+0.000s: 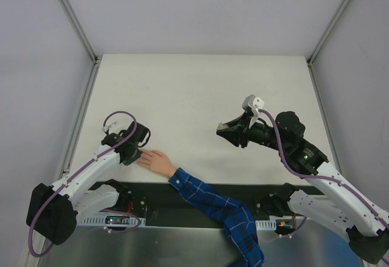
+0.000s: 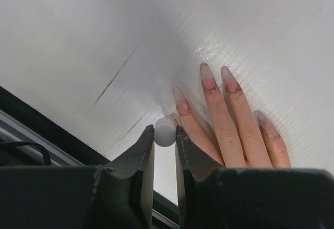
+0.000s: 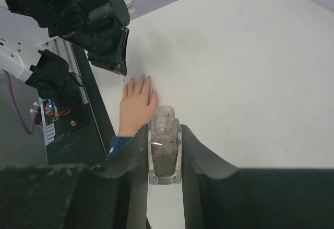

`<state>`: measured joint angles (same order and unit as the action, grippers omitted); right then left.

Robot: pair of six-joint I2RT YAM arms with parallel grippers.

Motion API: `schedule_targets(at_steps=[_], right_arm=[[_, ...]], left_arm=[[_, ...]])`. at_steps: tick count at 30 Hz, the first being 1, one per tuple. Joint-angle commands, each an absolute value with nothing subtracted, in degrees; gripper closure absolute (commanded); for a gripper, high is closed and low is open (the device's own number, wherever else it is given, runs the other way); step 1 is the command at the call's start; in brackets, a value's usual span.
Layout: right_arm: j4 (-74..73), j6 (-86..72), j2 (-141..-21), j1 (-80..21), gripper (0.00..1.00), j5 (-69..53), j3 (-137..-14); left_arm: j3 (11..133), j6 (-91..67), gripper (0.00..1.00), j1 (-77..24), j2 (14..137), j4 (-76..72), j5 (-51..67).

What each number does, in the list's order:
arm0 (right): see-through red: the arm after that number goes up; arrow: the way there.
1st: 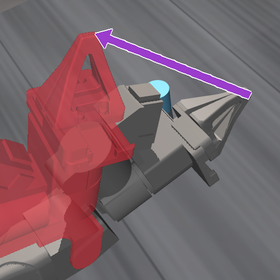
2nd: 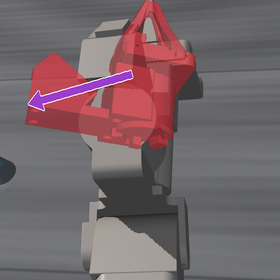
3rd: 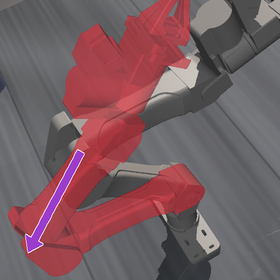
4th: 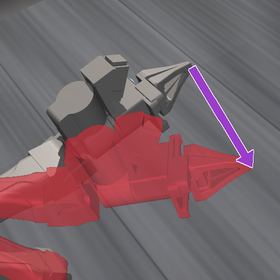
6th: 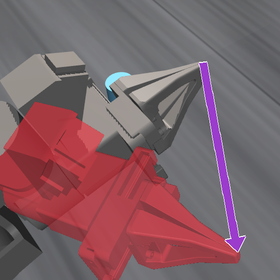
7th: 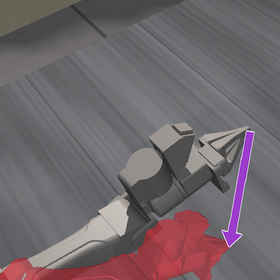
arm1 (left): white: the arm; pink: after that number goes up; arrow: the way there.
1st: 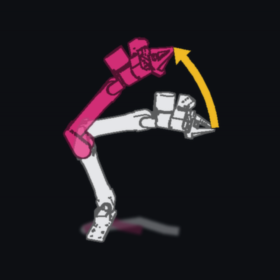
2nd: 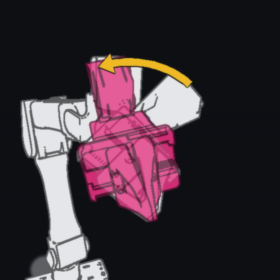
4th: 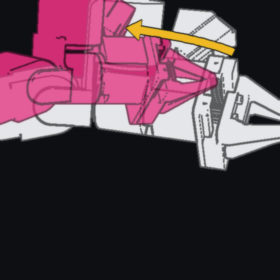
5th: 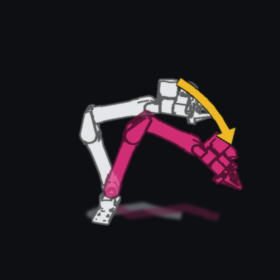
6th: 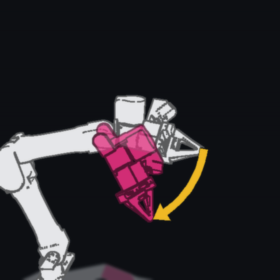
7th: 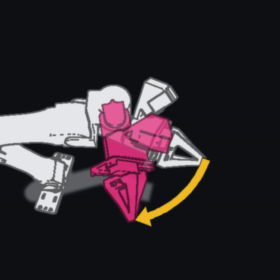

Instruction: Paint the nails

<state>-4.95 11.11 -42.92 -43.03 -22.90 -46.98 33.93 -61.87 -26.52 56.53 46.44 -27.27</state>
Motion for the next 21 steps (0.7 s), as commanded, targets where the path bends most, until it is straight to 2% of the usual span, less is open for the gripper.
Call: schedule_targets(at_steps=[1, 12, 21], right_arm=[[-1.0, 10.4, -42.7, -42.7, 1.0, -24.1, -46.8], [-0.9, 10.3, -42.4, -42.7, 1.0, -24.1, -46.8], [-0.9, 10.4, -42.7, -42.7, 1.0, -24.1, -46.8]], left_arm=[[36.3, -60.1, 1.0, -26.0, 54.8, 47.1, -26.5], [35.6, -60.3, 1.0, -26.0, 54.3, 47.3, -21.4], [34.4, -60.4, 1.0, -26.0, 53.6, 45.9, -26.7]])
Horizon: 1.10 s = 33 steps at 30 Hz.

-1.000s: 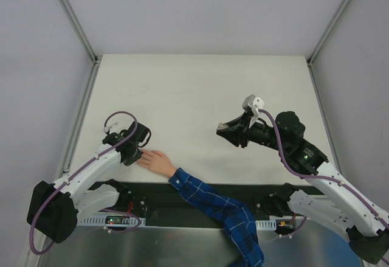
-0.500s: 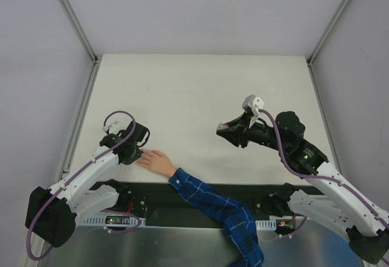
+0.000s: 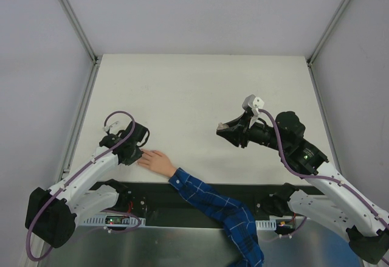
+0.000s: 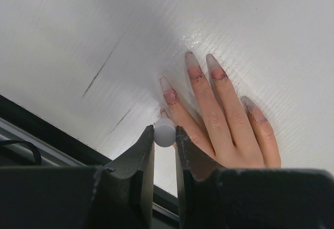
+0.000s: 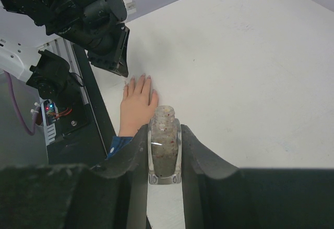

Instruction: Paint the nails

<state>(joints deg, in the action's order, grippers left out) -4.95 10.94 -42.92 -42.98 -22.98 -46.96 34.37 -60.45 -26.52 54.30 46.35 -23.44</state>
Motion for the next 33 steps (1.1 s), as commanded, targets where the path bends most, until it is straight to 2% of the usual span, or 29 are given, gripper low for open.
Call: schedule_targets(at_steps=[1, 12, 17, 21, 25, 29, 33], right_arm=[[-1.0, 10.4, -42.8, -42.8, 1.0, -24.2, -46.8], [-1.0, 10.2, -43.0, -42.7, 1.0, -24.3, -47.0], [-1.2, 10.1, -43.0, -42.8, 1.0, -24.3, -47.2], [-1.7, 10.0, -43.1, -42.7, 1.0, -23.6, -47.8], [-3.8, 10.5, -43.1, -42.7, 1.0, -21.8, -48.8], [-6.6, 11.1, -42.4, -42.8, 1.0, -20.2, -49.4], [-9.5, 14.0, -39.0, -42.6, 1.0, -18.0, -49.7]], left_arm=[[34.4, -60.3, 1.0, -26.0, 54.0, 45.4, -27.2], [34.5, -59.8, 1.0, -25.1, 57.2, 45.0, -29.9], [35.2, -57.6, 1.0, -23.8, 54.1, 45.3, -30.9], [41.3, -52.6, 1.0, -23.8, 49.7, 45.4, -27.1], [50.0, -43.9, 1.0, -23.8, 46.2, 43.1, -17.3], [60.3, -31.0, 1.0, -23.8, 44.5, 38.9, 1.1], [67.0, -24.6, 1.0, -23.8, 46.9, 35.5, 18.4]])
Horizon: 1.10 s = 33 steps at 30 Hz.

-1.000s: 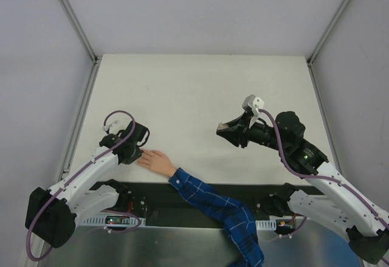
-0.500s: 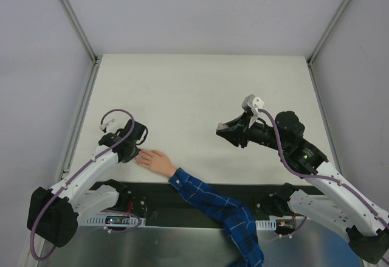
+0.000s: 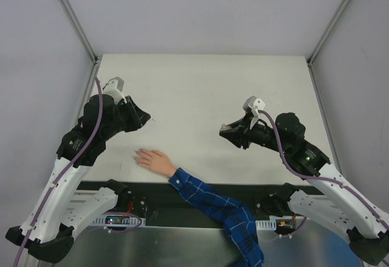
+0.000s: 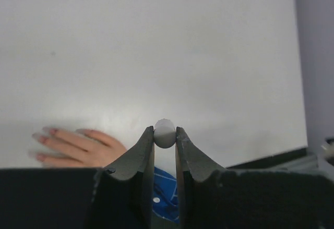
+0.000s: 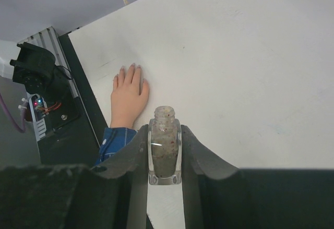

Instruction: Paint the nails

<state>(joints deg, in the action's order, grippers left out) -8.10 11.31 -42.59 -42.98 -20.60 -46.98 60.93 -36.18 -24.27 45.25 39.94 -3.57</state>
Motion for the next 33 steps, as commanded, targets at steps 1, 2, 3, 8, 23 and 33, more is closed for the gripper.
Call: schedule_targets(at_steps=[1, 2, 3, 8, 23, 33], right_arm=[[-10.1, 14.4, -38.7, -42.5, 1.0, -18.0, -49.8], [-11.6, 14.8, -38.4, -42.5, 1.0, -18.0, -50.2], [-12.3, 15.0, -38.4, -42.6, 1.0, -17.9, -51.0], [-12.0, 11.7, -40.0, -42.5, 1.0, -19.9, -52.3], [-3.3, 5.8, -46.2, -42.8, 1.0, -24.3, -54.0], [-3.3, 7.1, -45.0, -42.9, 1.0, -29.0, -53.3]], left_arm=[[67.8, -24.3, 1.0, -23.9, 47.6, 34.5, 22.2], [69.5, -24.0, 1.0, -23.9, 48.3, 32.4, 25.4], [70.3, -24.1, 1.0, -23.9, 50.2, 31.2, 31.0], [75.4, -25.8, 1.0, -24.1, 56.6, 25.7, 42.5], [90.8, -28.8, 1.0, -36.2, 73.9, 21.6, 51.2], [90.4, -28.8, 1.0, -38.8, 74.3, 21.7, 44.2]])
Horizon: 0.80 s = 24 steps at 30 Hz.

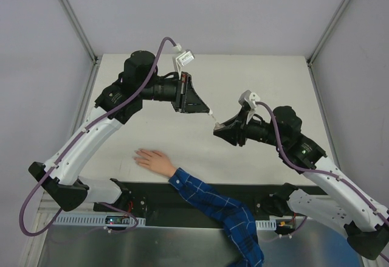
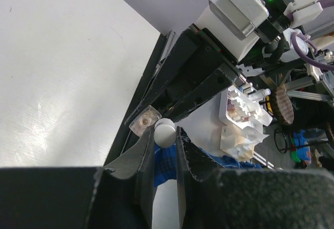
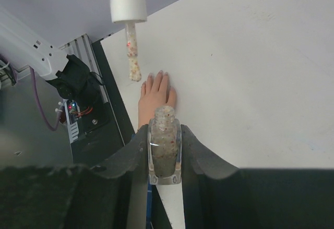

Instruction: Paint the nails

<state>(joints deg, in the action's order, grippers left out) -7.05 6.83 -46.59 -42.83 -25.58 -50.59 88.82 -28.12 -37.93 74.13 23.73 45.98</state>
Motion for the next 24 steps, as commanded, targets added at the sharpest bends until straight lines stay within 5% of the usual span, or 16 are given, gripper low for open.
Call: schedule_targets(at_steps=[1, 24], right_arm=[[-3.2, 7.3, -44.6, -42.8, 1.0, -28.9, -53.2], [-2.6, 7.1, -43.9, -42.8, 1.0, -25.6, -53.0]], left_arm=[[90.3, -28.8, 1.0, -38.9, 74.4, 21.6, 44.1], [88.7, -28.7, 1.0, -40.2, 75.5, 21.6, 44.0]])
